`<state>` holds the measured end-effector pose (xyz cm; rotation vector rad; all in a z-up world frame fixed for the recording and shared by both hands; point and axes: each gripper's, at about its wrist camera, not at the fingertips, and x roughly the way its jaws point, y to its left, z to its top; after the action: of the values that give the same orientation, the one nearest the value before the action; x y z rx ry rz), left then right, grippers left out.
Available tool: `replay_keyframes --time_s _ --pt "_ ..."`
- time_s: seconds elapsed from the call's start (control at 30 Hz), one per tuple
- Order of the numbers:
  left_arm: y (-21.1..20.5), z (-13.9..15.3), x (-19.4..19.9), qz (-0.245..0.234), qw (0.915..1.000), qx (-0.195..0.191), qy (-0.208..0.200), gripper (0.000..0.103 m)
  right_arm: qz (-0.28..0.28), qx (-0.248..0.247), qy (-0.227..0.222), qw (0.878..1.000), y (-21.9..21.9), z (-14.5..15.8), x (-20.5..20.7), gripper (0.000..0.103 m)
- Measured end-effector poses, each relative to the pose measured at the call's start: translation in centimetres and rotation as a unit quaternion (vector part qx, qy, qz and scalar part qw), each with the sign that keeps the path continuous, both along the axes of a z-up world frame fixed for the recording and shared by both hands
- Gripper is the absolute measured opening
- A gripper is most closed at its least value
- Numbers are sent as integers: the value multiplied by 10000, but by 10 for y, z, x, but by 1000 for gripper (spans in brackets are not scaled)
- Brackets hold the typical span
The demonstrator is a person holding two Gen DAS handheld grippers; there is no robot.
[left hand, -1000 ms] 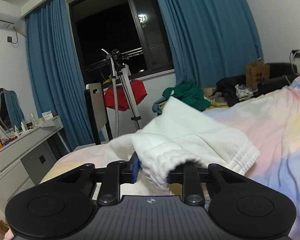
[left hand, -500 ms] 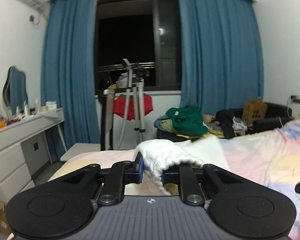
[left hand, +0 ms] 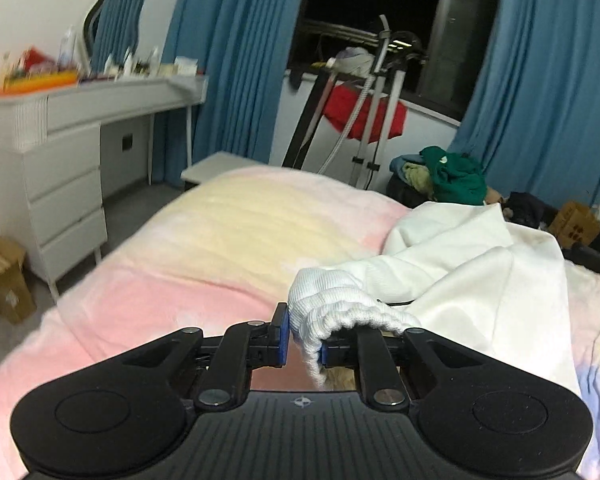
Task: Fold clothes
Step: 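Grasp the ribbed cuff with the left gripper while the right gripper grasps the other cuff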
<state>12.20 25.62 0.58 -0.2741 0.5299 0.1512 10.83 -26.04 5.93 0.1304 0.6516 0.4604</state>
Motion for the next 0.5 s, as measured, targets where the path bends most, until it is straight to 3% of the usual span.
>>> replay_keyframes --time_s 0.07,0.17,0.2,0.23,0.43,0.5 --pt "3 -4 6 -2 10000 -16 9 16 53 -378 151 9992 17 -12 6 75" --pt "-6 -8 4 -42 10000 58 23 17 -190 -676 325 9970 29 -27 18 57" --pt "-12 -7 3 -61 9999 78 62 17 -290 -692 358 9965 30 -31 22 47" --pt "-17 -6 2 -48 9999 65 114 17 -394 -662 388 9963 31 -34 26 45" --pt "-19 -6 -13 67 9950 -937 341 21 -578 -868 178 9944 47 -45 30 35" --pt "-25 -3 -20 13 9958 -801 441 21 -622 -812 136 9947 44 -44 29 28"
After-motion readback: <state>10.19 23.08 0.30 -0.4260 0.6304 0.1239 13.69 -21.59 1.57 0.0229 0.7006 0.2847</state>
